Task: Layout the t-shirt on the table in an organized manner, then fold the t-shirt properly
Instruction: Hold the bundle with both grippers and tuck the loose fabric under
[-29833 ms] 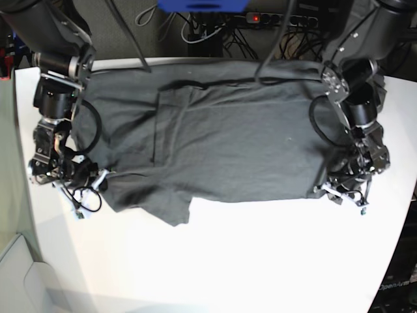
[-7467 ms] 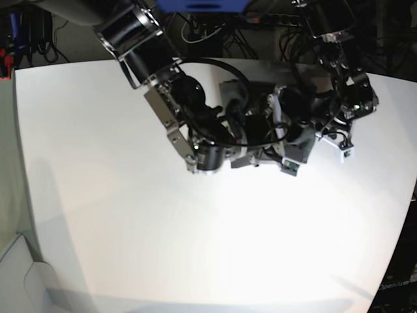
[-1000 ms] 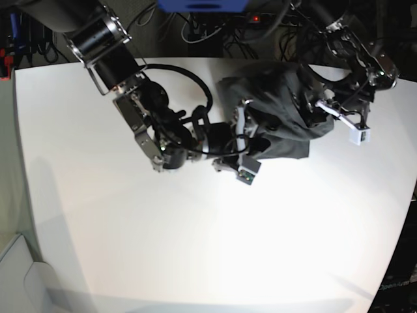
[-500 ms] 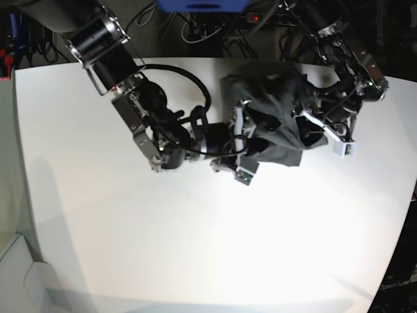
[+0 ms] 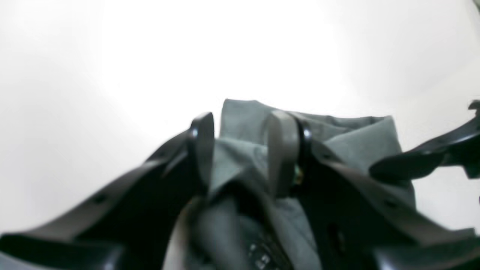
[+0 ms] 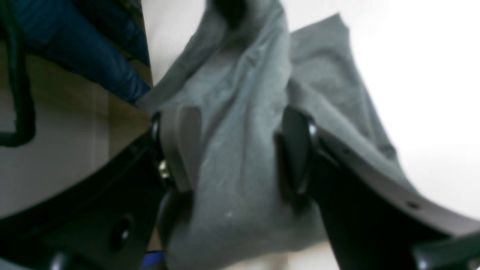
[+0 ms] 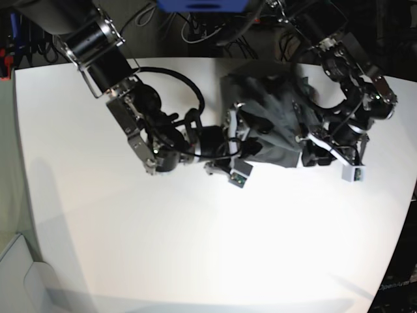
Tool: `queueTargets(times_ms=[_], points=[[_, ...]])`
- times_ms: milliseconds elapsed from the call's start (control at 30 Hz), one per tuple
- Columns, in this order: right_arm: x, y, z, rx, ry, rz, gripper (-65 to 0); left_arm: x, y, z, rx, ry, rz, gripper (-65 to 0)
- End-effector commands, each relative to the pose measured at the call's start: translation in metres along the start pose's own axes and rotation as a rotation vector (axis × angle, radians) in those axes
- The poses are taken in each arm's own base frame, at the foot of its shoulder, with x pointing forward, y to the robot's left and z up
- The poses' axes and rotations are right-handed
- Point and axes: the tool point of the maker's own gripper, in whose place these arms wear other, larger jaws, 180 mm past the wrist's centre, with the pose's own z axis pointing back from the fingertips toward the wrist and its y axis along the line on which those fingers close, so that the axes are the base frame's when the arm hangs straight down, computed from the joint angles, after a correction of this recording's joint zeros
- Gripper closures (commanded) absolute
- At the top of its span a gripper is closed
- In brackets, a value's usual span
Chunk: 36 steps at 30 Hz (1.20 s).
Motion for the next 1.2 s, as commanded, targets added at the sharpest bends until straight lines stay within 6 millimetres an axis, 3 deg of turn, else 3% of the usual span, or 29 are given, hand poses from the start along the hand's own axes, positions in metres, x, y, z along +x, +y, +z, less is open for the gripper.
queueTargets(times_ms=[0, 200, 333, 467, 667, 867, 1100, 1167], points=[[0.022, 0.001, 0.004, 0.008, -0.059, 0.027, -35.8, 0.019, -0.001, 0.0, -0.012, -0.055, -0.018, -23.0], [0.021, 0.0, 0.004, 0.007, -0.058, 0.027, -35.8, 0.027, 0.0, -0.001, -0.011, -0.064, -0.021, -23.2], [0.021, 0.0, 0.004, 0.007, -0.058, 0.027, -35.8, 0.021, 0.004, 0.012, 0.02, -0.059, -0.047, -23.3], [0.021, 0.0, 0.004, 0.007, -0.058, 0.027, -35.8, 0.013, 0.024, 0.031, 0.085, -0.054, -0.054, -24.3], [0.022, 0.001, 0.004, 0.008, -0.059, 0.027, -35.8, 0.007, 0.053, 0.046, 0.158, -0.041, -0.04, -41.4], [0.022, 0.002, 0.003, 0.01, -0.058, 0.028, -35.8, -0.019, 0.055, 0.018, 0.088, 0.032, 0.042, -52.2], [0.021, 0.002, 0.003, 0.01, -0.052, 0.028, -35.8, -0.036, 0.051, 0.002, 0.046, 0.079, 0.091, -52.0], [0.021, 0.001, 0.003, 0.009, -0.052, 0.028, -35.8, -0.038, 0.05, 0.0, 0.04, 0.085, 0.1, -48.3]])
